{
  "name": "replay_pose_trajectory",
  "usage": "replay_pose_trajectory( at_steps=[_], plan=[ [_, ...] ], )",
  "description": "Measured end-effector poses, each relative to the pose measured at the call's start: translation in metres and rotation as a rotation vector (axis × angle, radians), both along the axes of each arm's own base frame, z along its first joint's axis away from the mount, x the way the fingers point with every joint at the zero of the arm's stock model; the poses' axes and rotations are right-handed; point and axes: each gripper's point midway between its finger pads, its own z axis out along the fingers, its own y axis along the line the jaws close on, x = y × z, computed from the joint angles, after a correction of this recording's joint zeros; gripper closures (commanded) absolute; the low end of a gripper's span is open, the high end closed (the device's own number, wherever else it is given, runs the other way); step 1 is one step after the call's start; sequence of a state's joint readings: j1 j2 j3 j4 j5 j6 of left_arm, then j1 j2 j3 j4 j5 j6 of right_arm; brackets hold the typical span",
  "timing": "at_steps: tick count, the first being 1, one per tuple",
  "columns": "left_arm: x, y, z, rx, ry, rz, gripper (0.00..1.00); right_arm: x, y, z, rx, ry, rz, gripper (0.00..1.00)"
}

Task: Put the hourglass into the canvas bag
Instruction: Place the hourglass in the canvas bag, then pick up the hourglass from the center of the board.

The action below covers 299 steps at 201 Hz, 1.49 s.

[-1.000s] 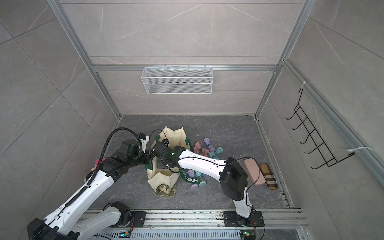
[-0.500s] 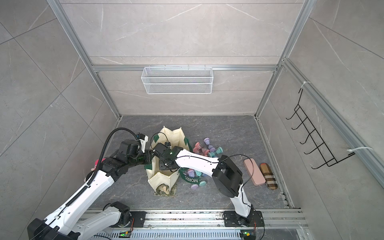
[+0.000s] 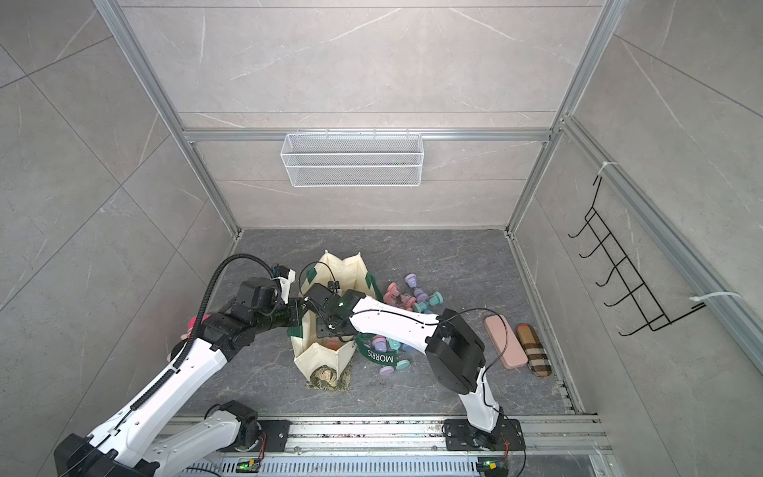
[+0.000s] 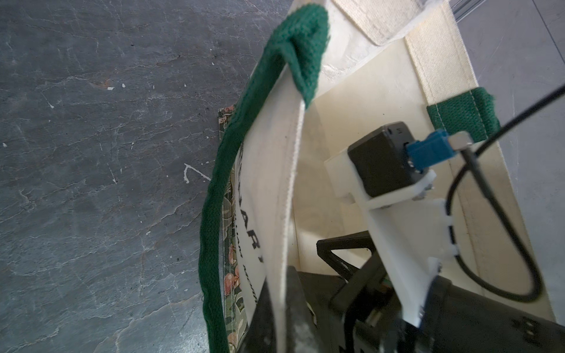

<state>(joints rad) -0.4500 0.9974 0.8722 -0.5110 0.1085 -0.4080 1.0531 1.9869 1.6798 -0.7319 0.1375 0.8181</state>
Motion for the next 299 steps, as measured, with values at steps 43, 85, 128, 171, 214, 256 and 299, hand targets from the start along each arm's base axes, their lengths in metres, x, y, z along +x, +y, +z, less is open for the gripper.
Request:
replay_pose_trajectory(
  at_steps=[43,85,128,171,214,256,299],
  plan=[
    [0.001,0.0,-0.001,0.0,0.001,0.0,1.0,-0.012,-0.002,0.094,0.08,-0.2,0.055,0.41],
    [0.001,0.0,-0.001,0.0,0.001,-0.001,1.0,-0.015,-0.079,0.191,0.171,-0.429,-0.072,0.41],
    [0.001,-0.001,-0.001,0.0,0.002,-0.001,1.0,0.01,-0.187,0.157,0.009,-0.411,-0.338,0.42],
    [0.001,-0.001,-0.001,0.0,0.002,-0.002,1.0,0.032,-0.287,0.05,-0.239,-0.164,-0.561,0.43],
    [0.001,-0.001,-0.001,-0.001,0.003,-0.003,1.0,0.047,-0.285,-0.016,-0.281,0.004,-0.551,0.44],
    [0.001,-0.002,-0.001,-0.002,0.005,-0.005,1.0,0.052,-0.269,-0.052,-0.268,0.075,-0.523,0.46],
    [0.002,-0.002,-0.002,-0.002,0.006,-0.006,1.0,0.053,-0.271,-0.075,-0.283,0.112,-0.535,0.46]
  ],
)
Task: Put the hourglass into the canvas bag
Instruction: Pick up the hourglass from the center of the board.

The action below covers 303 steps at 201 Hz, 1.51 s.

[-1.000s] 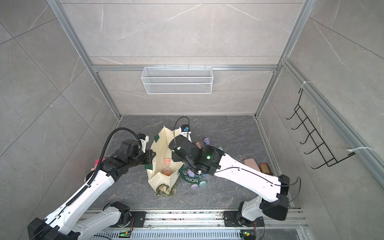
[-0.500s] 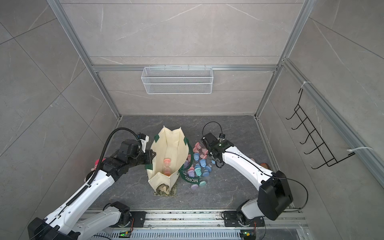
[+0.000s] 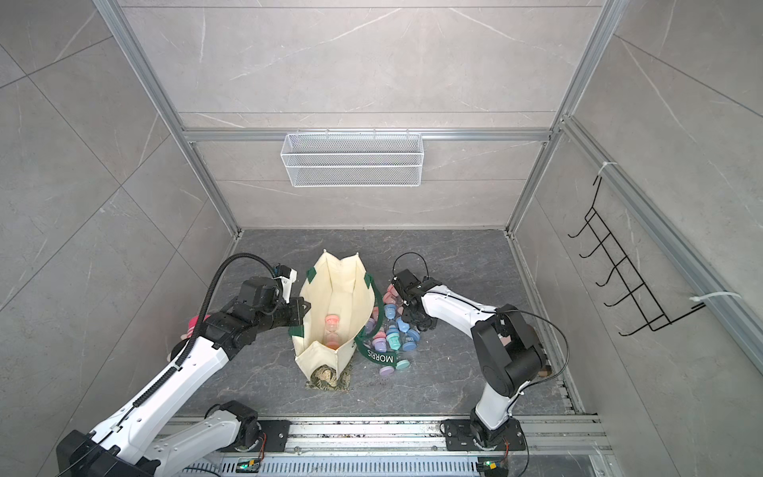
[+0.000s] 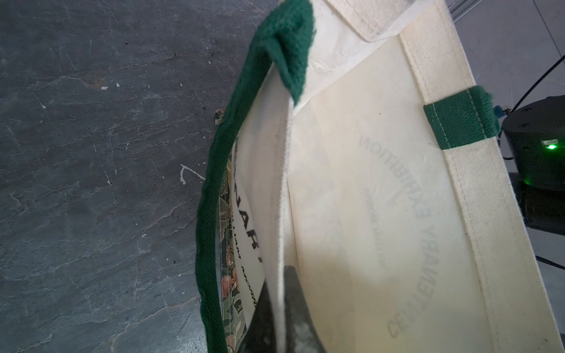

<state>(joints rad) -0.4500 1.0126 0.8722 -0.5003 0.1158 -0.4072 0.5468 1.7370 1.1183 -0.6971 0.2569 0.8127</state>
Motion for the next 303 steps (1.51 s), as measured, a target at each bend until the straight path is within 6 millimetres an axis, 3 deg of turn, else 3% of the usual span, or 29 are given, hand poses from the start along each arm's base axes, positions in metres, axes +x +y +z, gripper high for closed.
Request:
replay_pose_trajectory(
  at_steps=[54,167,221,248,303],
  plan=[
    [0.0,0.0,0.0,0.0,0.001,-0.001,1.0,-0.005,-0.009,-0.026,-0.03,0.053,-0.021,0.52],
    [-0.001,-0.002,0.0,-0.006,0.003,-0.008,1.0,-0.005,-0.012,-0.029,-0.003,0.017,-0.038,1.0],
    [-0.001,-0.003,0.001,-0.012,0.003,-0.014,1.0,-0.019,-0.023,-0.026,-0.008,0.025,-0.046,1.0],
    [-0.001,-0.003,0.001,-0.012,0.003,-0.014,1.0,-0.023,-0.025,-0.014,0.004,0.007,-0.045,1.0],
    [-0.001,-0.003,0.001,-0.01,0.002,-0.016,1.0,-0.021,-0.022,0.039,0.09,-0.125,-0.043,1.0]
  ],
)
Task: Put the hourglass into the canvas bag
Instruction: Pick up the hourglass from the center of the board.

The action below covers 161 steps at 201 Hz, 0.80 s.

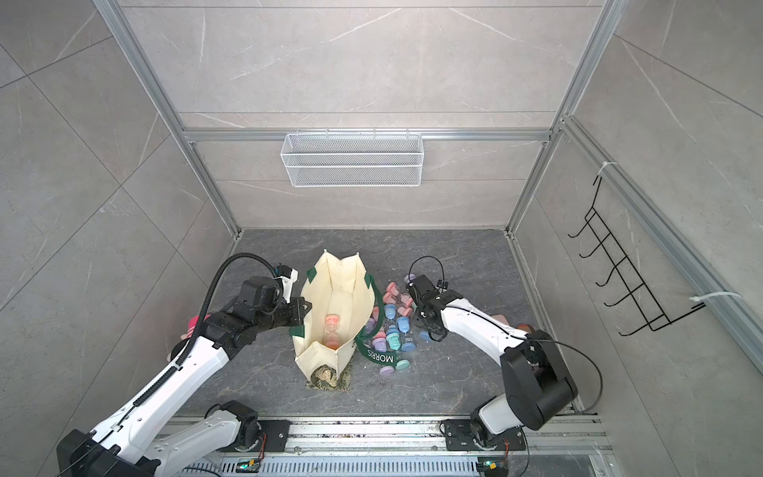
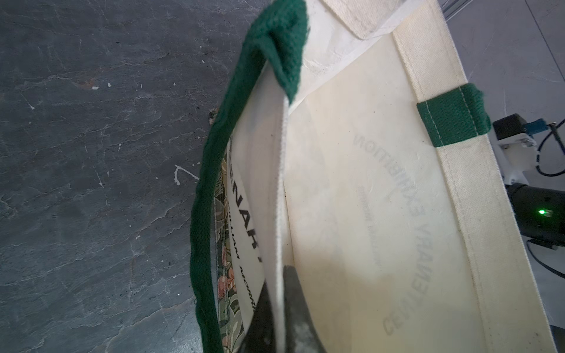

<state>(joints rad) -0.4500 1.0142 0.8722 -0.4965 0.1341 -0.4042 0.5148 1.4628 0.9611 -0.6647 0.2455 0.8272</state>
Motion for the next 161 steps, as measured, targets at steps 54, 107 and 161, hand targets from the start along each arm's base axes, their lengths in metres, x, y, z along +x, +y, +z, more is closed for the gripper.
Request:
replay_pose_trajectory(
  at_steps=[54,107,161],
  plan=[
    [0.0,0.0,0.0,0.0,0.0,0.0,1.0,-0.003,0.012,0.054,0.106,-0.132,0.04,1.0],
    [0.0,0.0,-0.001,0.003,0.001,-0.002,1.0,0.002,0.068,0.131,0.178,-0.287,0.194,1.0],
    [0.002,-0.001,-0.002,0.005,0.003,-0.003,1.0,-0.007,0.105,0.186,0.219,-0.395,0.307,1.0]
  ],
)
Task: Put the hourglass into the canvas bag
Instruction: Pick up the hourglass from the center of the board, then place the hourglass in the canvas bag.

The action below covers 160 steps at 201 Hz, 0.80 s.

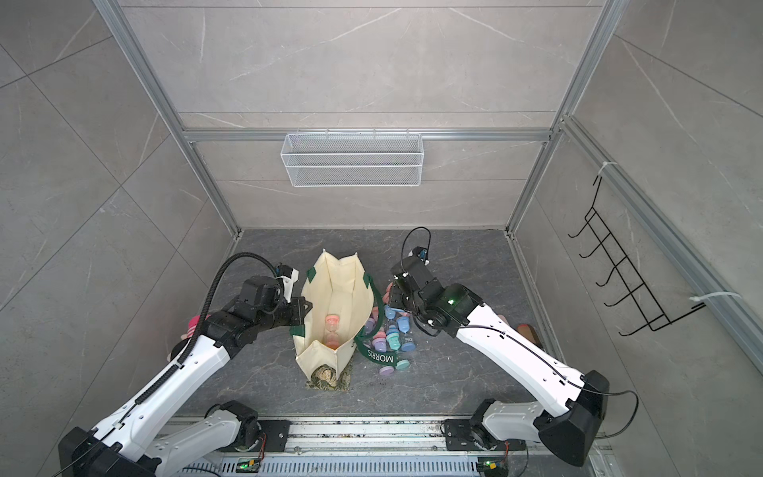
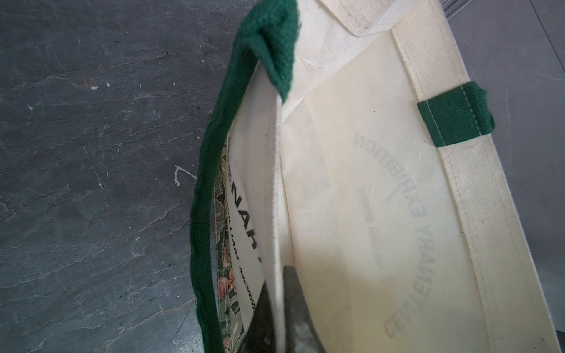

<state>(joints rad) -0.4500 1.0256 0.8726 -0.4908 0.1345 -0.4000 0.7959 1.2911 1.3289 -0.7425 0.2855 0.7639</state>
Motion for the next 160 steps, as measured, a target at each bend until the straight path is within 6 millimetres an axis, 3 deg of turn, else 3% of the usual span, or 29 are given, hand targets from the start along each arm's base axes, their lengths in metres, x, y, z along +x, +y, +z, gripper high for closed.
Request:
replay_pose_trajectory(
  at_steps=[36,63,104,160],
  plan=[
    [0.0,0.0,0.0,0.0,0.0,0.0,1.0,-0.003,0.034,0.033,0.023,-0.062,0.081,1.0],
    [0.0,0.0,0.0,0.0,0.0,0.0,1.0,-0.002,0.058,0.044,0.035,-0.083,0.13,1.0],
    [0.0,0.0,0.0,0.0,-0.001,-0.001,1.0,0.001,0.09,0.036,0.03,-0.071,0.187,1.0],
    [0.0,0.0,0.0,0.004,-0.004,-0.005,1.0,0.009,0.11,0.027,0.028,-0.053,0.21,1.0]
  ],
)
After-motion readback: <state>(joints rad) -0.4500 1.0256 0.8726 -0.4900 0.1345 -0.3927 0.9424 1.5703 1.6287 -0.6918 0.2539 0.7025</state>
